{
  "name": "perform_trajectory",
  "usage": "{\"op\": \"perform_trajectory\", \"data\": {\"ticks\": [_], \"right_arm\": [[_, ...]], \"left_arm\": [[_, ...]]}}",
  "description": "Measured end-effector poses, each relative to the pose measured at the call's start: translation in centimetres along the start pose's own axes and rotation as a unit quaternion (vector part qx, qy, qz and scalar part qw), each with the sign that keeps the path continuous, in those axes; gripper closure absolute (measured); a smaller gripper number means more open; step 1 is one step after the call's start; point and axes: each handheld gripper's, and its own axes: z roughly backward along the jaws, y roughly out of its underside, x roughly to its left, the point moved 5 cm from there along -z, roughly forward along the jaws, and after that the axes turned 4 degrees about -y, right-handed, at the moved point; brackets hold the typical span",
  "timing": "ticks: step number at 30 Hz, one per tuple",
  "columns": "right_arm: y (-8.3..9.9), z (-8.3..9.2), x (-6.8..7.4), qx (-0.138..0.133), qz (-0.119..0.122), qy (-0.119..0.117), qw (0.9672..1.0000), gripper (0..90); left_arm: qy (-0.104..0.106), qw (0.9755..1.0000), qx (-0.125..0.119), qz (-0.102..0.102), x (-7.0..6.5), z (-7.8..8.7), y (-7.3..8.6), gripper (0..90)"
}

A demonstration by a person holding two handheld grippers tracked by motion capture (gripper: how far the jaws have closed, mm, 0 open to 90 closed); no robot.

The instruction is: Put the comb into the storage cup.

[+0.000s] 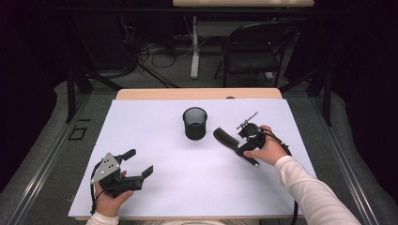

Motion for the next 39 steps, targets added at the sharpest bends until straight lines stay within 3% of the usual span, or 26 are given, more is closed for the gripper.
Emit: {"op": "perform_trajectory", "data": {"ticks": [7, 15, 25, 26, 30, 32, 33, 34, 35, 36, 37, 39], "right_arm": [[-0.1, -1.1, 0.3, 0.025, 0.002, 0.005, 0.9997, 16.0], [-0.3, -1.8, 0.4, 0.042, -0.025, -0.007, 0.9988, 20.2], [-0.1, -1.9, 0.1, 0.072, -0.039, -0.003, 0.9966, 28.6], [-0.2, -2.1, 0.1, 0.056, -0.041, -0.008, 0.9976, 29.2], [-0.2, -1.9, 0.1, 0.069, -0.045, -0.015, 0.9965, 33.4], [-0.2, -2.0, 0.3, 0.058, -0.050, -0.019, 0.9969, 35.9], [-0.2, -1.9, 0.1, 0.067, -0.034, -0.014, 0.9971, 37.6], [-0.2, -1.7, 0.2, 0.088, -0.032, -0.013, 0.9955, 44.3], [-0.2, -1.7, 0.2, 0.088, -0.032, -0.013, 0.9955, 44.3], [-0.3, -2.5, 0.4, 0.031, -0.037, -0.019, 0.9987, 46.2], [-0.4, -2.7, 0.3, 0.015, -0.031, -0.020, 0.9992, 48.9], [-0.2, -1.9, 0.3, 0.077, -0.027, -0.015, 0.9966, 53.7]], "left_arm": [[0.000, 1.0000, 0.001, 0.000, 0.0, 0.0, 0.0, 9.9], [0.001, 1.0000, 0.002, 0.001, 0.0, 0.0, 0.0, 10.0], [0.002, 1.0000, 0.003, 0.001, 0.0, -0.1, 0.1, 10.0], [0.002, 1.0000, 0.002, 0.002, -0.1, -0.1, 0.1, 10.0], [0.002, 1.0000, 0.003, 0.000, 0.0, -0.1, 0.1, 10.0], [0.002, 1.0000, 0.003, 0.000, 0.0, -0.1, 0.1, 10.0], [0.002, 1.0000, 0.003, 0.000, -0.1, -0.1, 0.1, 10.0], [0.002, 1.0000, 0.003, 0.000, 0.0, -0.1, 0.1, 10.0], [0.002, 1.0000, 0.003, 0.000, 0.0, -0.1, 0.1, 10.0], [0.002, 1.0000, 0.004, 0.000, 0.0, -0.1, 0.1, 10.0], [0.003, 1.0000, 0.004, -0.001, 0.0, -0.1, 0.1, 10.0], [0.003, 1.0000, 0.004, -0.001, 0.0, -0.1, 0.1, 10.0]]}}
